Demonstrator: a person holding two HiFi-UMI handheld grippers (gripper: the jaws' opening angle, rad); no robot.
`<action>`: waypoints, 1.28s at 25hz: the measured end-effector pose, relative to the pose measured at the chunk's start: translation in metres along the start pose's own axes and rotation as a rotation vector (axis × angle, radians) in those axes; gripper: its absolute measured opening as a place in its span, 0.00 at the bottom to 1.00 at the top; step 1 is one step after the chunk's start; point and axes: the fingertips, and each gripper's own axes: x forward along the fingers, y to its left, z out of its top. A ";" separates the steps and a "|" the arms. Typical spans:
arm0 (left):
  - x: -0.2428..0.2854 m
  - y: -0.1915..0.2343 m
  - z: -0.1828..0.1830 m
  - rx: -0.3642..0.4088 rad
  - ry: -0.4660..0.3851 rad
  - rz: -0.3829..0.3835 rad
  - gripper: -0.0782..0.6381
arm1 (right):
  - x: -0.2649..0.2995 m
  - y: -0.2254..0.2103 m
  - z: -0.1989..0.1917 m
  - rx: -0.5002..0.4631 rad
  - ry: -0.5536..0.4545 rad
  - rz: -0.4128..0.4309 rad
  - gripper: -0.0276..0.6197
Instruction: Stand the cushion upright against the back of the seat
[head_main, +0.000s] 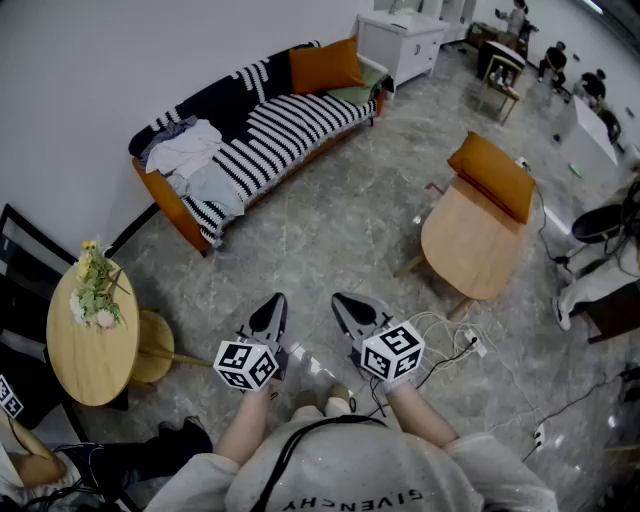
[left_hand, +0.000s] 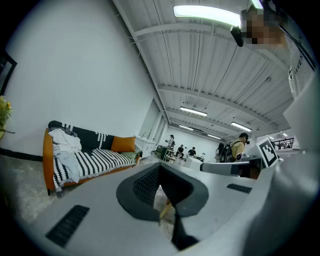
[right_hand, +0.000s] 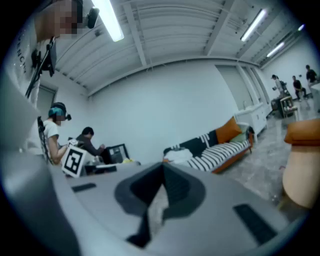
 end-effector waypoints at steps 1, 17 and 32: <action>0.003 -0.002 0.001 0.000 -0.002 -0.004 0.14 | 0.000 -0.001 0.001 -0.002 -0.001 0.000 0.07; 0.052 -0.038 0.008 0.047 -0.027 -0.042 0.14 | -0.008 -0.034 0.021 -0.062 -0.016 0.008 0.07; 0.147 -0.008 -0.005 0.018 0.013 -0.077 0.14 | 0.035 -0.118 0.036 0.019 -0.029 -0.032 0.07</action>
